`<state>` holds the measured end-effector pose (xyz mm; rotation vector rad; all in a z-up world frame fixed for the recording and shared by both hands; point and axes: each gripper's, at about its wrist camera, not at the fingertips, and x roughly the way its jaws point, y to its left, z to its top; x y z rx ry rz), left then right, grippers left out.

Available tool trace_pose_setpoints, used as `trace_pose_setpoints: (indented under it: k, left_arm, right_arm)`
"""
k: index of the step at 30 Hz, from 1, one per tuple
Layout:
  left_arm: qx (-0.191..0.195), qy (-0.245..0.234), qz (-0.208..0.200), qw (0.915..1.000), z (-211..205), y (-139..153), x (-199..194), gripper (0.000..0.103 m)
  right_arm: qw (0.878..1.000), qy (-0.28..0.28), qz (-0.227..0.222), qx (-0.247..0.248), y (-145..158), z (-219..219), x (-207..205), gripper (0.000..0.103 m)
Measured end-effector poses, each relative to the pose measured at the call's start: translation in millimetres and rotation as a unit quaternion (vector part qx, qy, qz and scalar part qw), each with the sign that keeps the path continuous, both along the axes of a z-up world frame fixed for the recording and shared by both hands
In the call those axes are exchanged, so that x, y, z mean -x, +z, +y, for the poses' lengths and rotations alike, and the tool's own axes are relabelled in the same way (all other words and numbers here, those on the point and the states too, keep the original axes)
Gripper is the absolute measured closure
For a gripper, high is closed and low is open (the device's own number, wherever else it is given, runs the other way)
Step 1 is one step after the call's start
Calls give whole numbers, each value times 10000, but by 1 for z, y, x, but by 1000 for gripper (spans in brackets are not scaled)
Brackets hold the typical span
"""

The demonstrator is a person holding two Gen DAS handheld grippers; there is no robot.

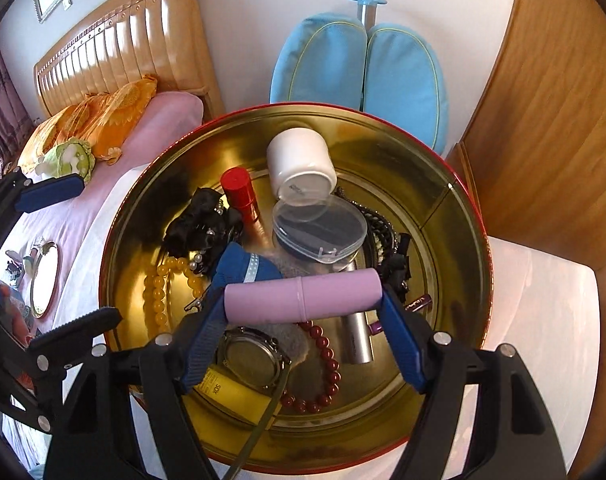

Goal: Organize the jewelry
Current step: 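Carry the lilac cylinder into the red tin and open the right gripper, then withdraw the right gripper from the tin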

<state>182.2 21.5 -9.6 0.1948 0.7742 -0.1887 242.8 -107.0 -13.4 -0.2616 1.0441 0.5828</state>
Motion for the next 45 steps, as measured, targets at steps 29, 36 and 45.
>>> trace_pose_setpoints:
  k: [29, 36, 45]
  left_arm:
    - [222, 132, -10, 9997, -31, 31, 56, 7]
    - [249, 231, -71, 9994, -49, 46, 90, 7]
    - [163, 247, -146, 9995, -73, 63, 128, 7]
  right_arm:
    - [9977, -251, -606, -186, 52, -53, 71, 6]
    - [9967, -286, -701, -285, 66, -82, 106, 6]
    - [9949, -234, -862, -468, 82, -105, 142, 6]
